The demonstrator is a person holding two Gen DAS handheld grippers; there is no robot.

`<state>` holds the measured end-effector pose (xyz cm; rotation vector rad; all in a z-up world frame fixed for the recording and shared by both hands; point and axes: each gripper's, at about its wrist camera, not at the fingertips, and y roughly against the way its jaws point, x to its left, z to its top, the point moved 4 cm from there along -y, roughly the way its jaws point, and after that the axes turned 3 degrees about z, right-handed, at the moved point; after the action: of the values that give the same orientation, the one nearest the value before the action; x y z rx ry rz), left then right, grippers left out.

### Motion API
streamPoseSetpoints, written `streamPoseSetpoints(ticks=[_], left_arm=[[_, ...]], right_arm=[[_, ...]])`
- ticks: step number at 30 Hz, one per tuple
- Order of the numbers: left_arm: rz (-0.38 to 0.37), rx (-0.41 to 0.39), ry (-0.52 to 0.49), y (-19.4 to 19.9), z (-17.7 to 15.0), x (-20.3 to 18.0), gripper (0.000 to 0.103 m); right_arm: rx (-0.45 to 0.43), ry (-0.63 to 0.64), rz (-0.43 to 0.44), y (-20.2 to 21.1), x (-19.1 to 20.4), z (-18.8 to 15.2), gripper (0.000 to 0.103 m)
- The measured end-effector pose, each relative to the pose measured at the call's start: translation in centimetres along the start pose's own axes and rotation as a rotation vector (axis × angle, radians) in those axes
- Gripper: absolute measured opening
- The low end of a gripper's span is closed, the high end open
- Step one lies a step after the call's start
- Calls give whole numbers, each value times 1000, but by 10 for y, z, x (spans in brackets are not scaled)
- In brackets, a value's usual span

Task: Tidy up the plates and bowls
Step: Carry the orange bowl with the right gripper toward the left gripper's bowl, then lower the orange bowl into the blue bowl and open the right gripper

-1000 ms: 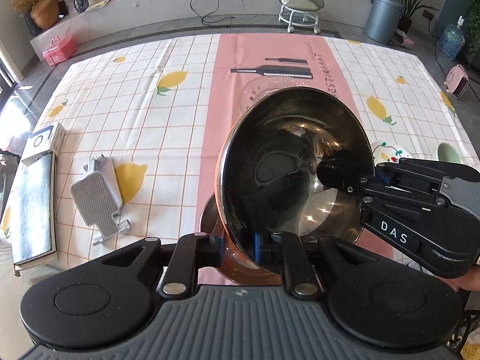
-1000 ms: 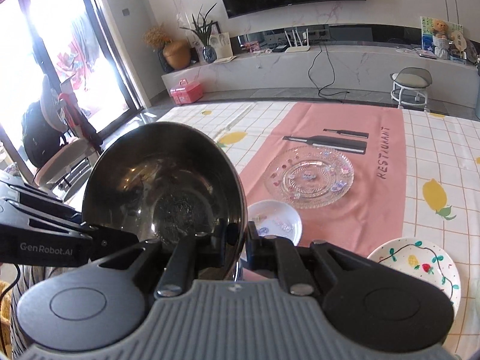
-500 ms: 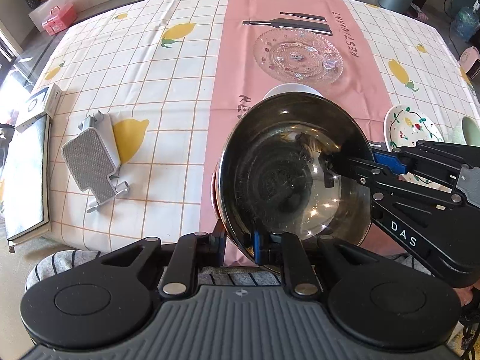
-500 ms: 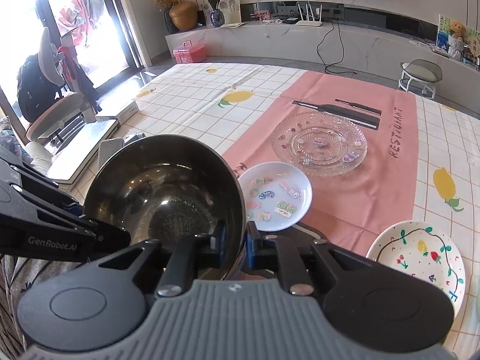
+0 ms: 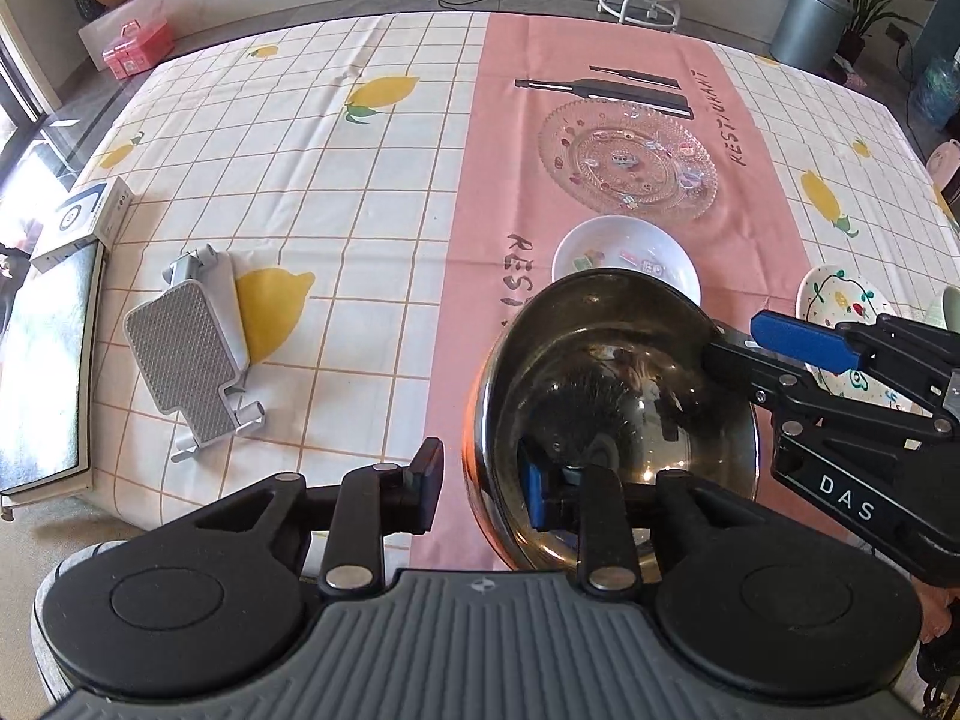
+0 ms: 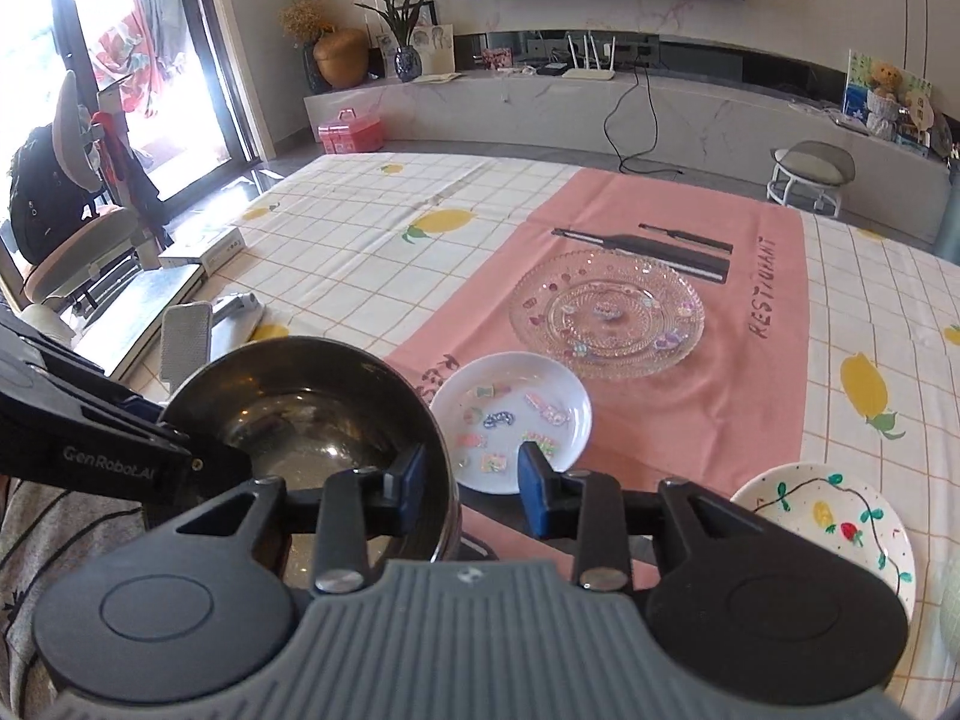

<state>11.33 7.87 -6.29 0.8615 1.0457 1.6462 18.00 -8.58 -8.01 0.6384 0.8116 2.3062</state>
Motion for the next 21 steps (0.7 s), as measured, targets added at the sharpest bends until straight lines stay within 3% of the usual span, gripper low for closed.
streamPoseSetpoints(ticks=[3, 5, 12, 16, 21], left_arm=[[45, -53, -21, -1, 4, 1, 33], [79, -86, -63, -2, 6, 1, 43], [26, -118, -72, -9, 3, 7, 51], [5, -155, -107, -13, -1, 8, 60], [-43, -152, -69, -20, -1, 16, 73]], right_arm=[[17, -15, -5, -7, -4, -2, 34], [13, -21, 10, -8, -4, -2, 34], [23, -8, 14, -13, -4, -5, 38], [36, -16, 15, -16, -7, -6, 39], [42, -34, 21, -18, -11, -7, 43]])
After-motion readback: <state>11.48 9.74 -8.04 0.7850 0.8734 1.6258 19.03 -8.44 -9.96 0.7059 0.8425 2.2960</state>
